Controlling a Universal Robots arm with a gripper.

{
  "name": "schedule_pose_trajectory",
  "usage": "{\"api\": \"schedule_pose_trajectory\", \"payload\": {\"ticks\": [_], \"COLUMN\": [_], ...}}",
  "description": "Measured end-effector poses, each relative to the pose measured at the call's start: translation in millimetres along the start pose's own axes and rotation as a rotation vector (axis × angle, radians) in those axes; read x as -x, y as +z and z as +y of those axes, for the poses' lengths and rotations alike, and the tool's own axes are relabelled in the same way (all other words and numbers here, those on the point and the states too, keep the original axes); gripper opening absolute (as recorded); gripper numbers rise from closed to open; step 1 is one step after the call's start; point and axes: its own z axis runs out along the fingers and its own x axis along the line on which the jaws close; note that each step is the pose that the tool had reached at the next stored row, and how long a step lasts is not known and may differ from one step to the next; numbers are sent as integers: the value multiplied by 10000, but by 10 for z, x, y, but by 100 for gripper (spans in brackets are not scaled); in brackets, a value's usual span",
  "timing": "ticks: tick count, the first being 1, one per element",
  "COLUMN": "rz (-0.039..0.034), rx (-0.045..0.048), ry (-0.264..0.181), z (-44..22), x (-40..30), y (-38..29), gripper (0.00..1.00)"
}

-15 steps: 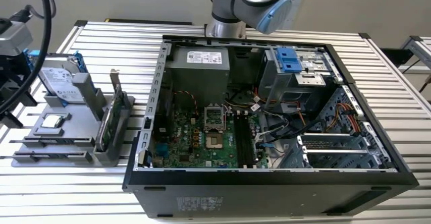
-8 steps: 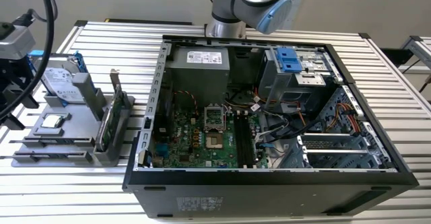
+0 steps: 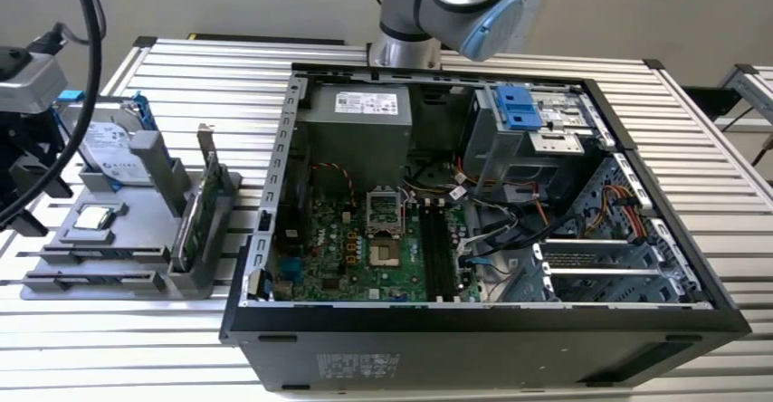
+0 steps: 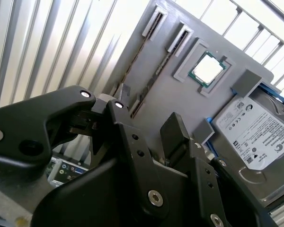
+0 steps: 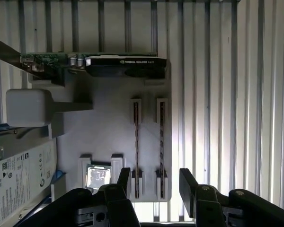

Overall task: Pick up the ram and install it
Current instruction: 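Pick up the ram and move it above insertion slot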

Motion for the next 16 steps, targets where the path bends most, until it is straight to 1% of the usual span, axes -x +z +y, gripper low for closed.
{"api": "schedule_pose_trajectory", "payload": {"ticks": [16], "rz": [0], "rx": [0], "ry": [-9], "z": [-2], "x": [-1], "y": [105], "gripper": [100]}}
